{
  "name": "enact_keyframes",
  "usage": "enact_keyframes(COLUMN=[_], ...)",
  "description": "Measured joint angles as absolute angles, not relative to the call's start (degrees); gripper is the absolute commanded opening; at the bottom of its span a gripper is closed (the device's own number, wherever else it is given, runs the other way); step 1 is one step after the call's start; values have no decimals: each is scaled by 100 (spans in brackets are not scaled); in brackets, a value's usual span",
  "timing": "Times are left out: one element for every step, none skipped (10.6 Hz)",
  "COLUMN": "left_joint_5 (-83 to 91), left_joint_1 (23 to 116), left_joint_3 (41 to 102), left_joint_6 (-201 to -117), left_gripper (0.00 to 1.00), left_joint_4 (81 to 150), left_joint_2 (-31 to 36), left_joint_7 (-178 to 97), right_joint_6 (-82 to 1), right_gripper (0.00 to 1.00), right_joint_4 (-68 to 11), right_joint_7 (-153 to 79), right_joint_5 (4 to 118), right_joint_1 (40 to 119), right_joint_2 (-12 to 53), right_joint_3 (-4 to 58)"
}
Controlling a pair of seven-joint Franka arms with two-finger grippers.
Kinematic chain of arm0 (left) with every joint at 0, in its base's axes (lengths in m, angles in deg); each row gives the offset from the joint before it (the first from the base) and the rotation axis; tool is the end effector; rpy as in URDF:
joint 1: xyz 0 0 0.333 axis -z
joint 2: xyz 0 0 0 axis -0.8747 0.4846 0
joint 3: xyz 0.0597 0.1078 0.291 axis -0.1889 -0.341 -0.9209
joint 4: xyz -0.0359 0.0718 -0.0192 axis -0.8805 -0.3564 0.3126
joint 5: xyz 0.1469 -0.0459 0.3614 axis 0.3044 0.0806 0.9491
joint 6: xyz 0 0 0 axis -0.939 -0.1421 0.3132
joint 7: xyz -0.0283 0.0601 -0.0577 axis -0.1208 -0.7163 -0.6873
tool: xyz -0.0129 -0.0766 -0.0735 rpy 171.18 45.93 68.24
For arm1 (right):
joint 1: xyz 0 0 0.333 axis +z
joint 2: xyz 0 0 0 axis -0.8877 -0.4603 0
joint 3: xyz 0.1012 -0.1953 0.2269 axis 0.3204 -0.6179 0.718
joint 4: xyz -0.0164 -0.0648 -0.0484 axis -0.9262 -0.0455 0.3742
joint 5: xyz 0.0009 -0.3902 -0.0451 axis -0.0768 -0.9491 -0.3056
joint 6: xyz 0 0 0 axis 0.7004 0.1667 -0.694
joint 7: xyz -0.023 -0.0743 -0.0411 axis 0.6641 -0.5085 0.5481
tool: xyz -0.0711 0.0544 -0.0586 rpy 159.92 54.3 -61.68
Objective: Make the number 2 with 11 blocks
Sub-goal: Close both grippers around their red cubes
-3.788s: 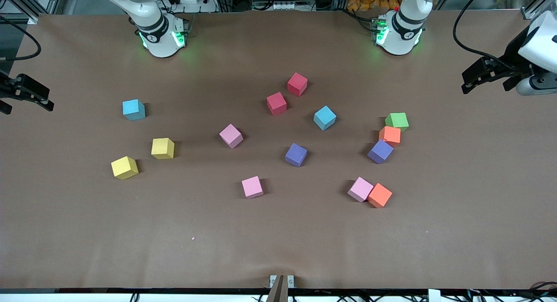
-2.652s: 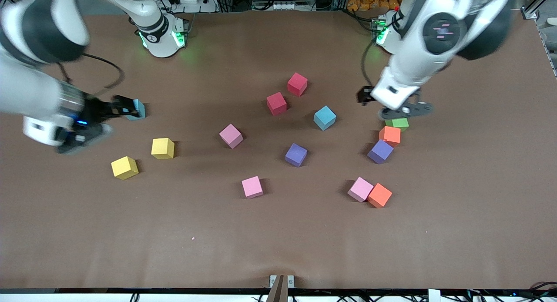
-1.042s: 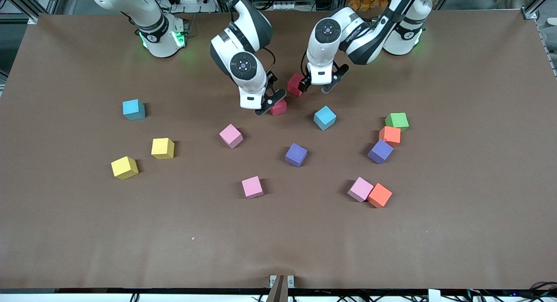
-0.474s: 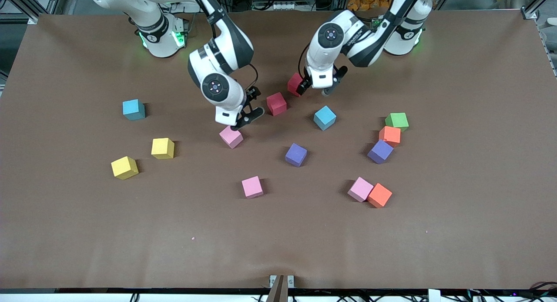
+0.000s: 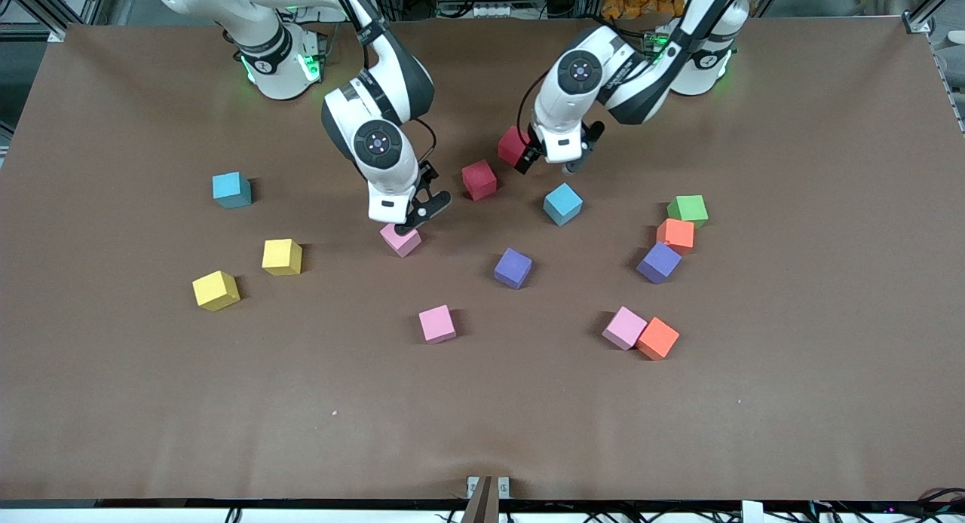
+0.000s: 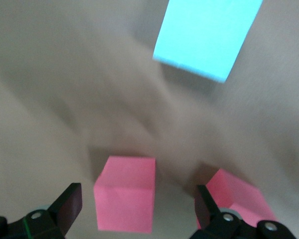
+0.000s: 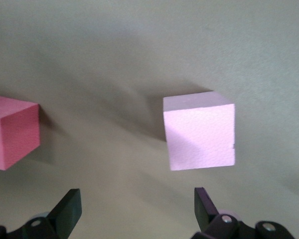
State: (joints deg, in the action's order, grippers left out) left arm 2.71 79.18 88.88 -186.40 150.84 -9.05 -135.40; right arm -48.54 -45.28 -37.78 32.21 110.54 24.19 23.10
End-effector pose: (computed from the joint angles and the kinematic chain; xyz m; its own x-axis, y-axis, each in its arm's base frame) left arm 0.3013 -0.4160 0.2475 0.5270 0.8206 -0.2212 0.8267 -0.5553 -0.0905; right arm 0.4480 0.3668 0.2675 0.7709 0.6054 -0.1978 0.6059 -0.7929 -0.0656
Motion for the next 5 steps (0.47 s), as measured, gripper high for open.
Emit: enact_keyframes(left_joint_5=[269,265,264,264,263], left_joint_1=[8008,8036,8032,8029,8038], left_joint_3=[8896,8896,8887,8880,8881], left_joint_6=[-18676,-18694,-18704,-18705,-18705], left_gripper=[100,100,100,100,100], left_joint_4=[15063,15051,15031,15009,15004], left_joint_2=[-798,-717,-660,-619,-576], left_joint_7=[-13642,-13682,-13729,-13754,-13758], right_joint_6=[-4894,-4962,-5015,-5039,-5049], right_gripper=[100,100,100,100,100], right_joint_4=[-4530,-4534,-4541,-4543,-4544], right_joint_7=[-3669,-3502,-3332,-3247,-3233], right_joint_5=[3183,3158,3157,3156,3156], right_joint_1=[10994,10875,10752,10698,10699], right_joint_2=[2413,2389,2360,2341,2330], right_joint_3=[2309,2308,2307,2307,2317])
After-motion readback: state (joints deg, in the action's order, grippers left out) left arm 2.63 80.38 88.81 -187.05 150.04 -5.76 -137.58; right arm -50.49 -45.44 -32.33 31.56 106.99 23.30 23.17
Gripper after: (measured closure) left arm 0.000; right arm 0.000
